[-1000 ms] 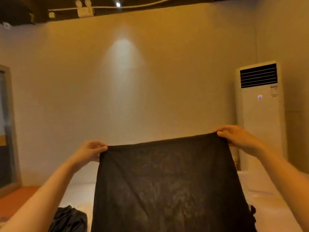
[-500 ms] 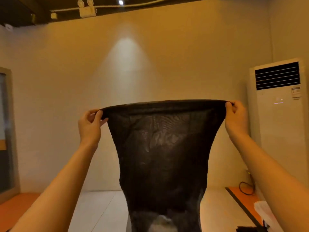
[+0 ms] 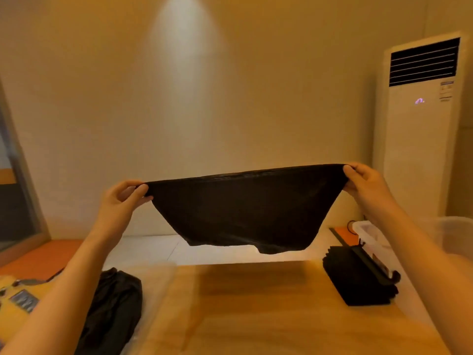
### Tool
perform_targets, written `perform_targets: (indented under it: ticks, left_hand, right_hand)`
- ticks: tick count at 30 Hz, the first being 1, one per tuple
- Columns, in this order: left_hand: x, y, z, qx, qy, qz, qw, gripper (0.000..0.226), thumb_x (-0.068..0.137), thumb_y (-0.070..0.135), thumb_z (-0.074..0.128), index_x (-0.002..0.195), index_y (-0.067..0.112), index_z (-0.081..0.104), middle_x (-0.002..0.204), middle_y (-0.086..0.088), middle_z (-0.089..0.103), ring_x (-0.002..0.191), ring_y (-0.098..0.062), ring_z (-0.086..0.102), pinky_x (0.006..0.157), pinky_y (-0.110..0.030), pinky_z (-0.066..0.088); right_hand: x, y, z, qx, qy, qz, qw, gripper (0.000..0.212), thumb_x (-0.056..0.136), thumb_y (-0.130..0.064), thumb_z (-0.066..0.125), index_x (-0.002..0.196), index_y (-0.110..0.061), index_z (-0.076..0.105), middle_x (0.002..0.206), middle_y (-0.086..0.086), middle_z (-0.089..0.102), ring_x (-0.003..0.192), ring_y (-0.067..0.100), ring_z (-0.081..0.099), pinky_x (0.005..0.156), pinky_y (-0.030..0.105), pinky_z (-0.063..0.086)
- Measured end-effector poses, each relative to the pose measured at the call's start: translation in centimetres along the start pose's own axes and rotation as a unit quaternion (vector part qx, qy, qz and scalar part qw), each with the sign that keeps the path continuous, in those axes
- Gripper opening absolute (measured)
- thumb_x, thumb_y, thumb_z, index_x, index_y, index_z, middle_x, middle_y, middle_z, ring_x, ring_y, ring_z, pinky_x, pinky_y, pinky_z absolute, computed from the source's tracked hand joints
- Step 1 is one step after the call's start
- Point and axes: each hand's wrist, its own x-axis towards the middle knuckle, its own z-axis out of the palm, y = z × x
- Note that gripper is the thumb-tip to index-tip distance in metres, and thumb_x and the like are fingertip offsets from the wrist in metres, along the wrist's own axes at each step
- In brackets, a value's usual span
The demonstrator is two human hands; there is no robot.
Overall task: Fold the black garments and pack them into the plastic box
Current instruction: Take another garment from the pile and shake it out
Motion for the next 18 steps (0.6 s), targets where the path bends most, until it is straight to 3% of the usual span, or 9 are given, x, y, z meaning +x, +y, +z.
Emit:
perform_targets:
  ticks: [1, 5, 9, 12, 14, 16, 18]
  left_hand:
    - [-2.1, -0.6, -0.4, 0.003, -0.006, -0.015, 1.000, 0.012, 0.095, 0.018, 0.055, 0.100, 0.015, 0.065, 0.102, -0.004, 0.070, 0.093, -0.014, 0.069, 0.074, -0.015, 0.054]
    - [-9.6, -2.9, -1.8, 0.029, -0.042, -0.065, 0.997, 0.013, 0.094, 0.018, 0.056, 0.101, 0.013, 0.067, 0.096, -0.002, 0.072, 0.090, -0.015, 0.070, 0.073, -0.014, 0.054]
    - [-14.9, -4.7, -2.8, 0.068, -0.056, -0.079, 0.993, 0.014, 0.094, 0.020, 0.056, 0.100, 0.015, 0.067, 0.095, 0.000, 0.071, 0.092, -0.015, 0.067, 0.080, -0.025, 0.054]
    - [-18.0, -5.1, -3.3, 0.070, -0.061, -0.094, 0.991, 0.015, 0.095, 0.021, 0.055, 0.100, 0.013, 0.067, 0.097, -0.004, 0.069, 0.094, -0.019, 0.065, 0.085, -0.032, 0.051]
    - [-19.9, -4.9, -3.4, 0.068, -0.048, -0.095, 0.992, 0.016, 0.095, 0.021, 0.054, 0.100, 0.012, 0.066, 0.097, -0.007, 0.067, 0.094, -0.020, 0.064, 0.085, -0.031, 0.050]
    - [-21.9, -4.2, -3.5, 0.067, -0.009, -0.087, 0.994, 0.013, 0.096, 0.020, 0.053, 0.100, 0.015, 0.065, 0.096, -0.003, 0.067, 0.092, -0.013, 0.063, 0.084, -0.027, 0.049]
    - [-23.7, -3.3, -3.6, 0.070, 0.022, -0.073, 0.995, 0.011, 0.095, 0.017, 0.054, 0.096, 0.019, 0.064, 0.090, 0.007, 0.067, 0.086, -0.001, 0.062, 0.080, -0.018, 0.049]
  right_hand:
    - [-1.9, 0.7, -0.6, 0.016, -0.020, 0.022, 0.999, 0.019, 0.092, -0.031, 0.055, 0.102, -0.019, 0.065, 0.101, 0.000, 0.070, 0.096, 0.012, 0.066, 0.080, 0.020, 0.053]
    - [-8.8, 4.8, -2.6, 0.067, -0.059, 0.098, 0.991, 0.069, 0.055, -0.058, 0.079, 0.104, -0.010, 0.068, 0.102, 0.005, 0.072, 0.099, 0.017, 0.068, 0.077, 0.020, 0.055]
    - [-13.7, 6.5, -3.4, 0.078, -0.051, 0.143, 0.985, 0.055, 0.062, -0.049, 0.074, 0.101, -0.010, 0.070, 0.103, 0.008, 0.071, 0.105, 0.024, 0.065, 0.077, 0.023, 0.055]
    - [-16.5, 6.2, -3.5, 0.062, -0.027, 0.120, 0.990, 0.054, 0.058, -0.061, 0.075, 0.095, -0.021, 0.072, 0.103, 0.005, 0.071, 0.102, 0.022, 0.066, 0.077, 0.024, 0.056]
    - [-18.4, 5.3, -3.4, 0.023, -0.013, 0.102, 0.994, 0.039, 0.067, -0.061, 0.069, 0.089, -0.029, 0.072, 0.095, -0.004, 0.072, 0.097, 0.016, 0.067, 0.077, 0.021, 0.056]
    - [-20.4, 4.6, -3.5, -0.004, -0.005, 0.077, 0.997, 0.017, 0.087, -0.041, 0.059, 0.090, -0.028, 0.070, 0.090, -0.008, 0.071, 0.095, 0.015, 0.066, 0.077, 0.020, 0.055]
    - [-22.5, 3.9, -3.9, -0.011, 0.004, 0.055, 0.998, 0.017, 0.088, -0.035, 0.056, 0.090, -0.028, 0.071, 0.090, -0.006, 0.070, 0.094, 0.014, 0.065, 0.076, 0.019, 0.055]
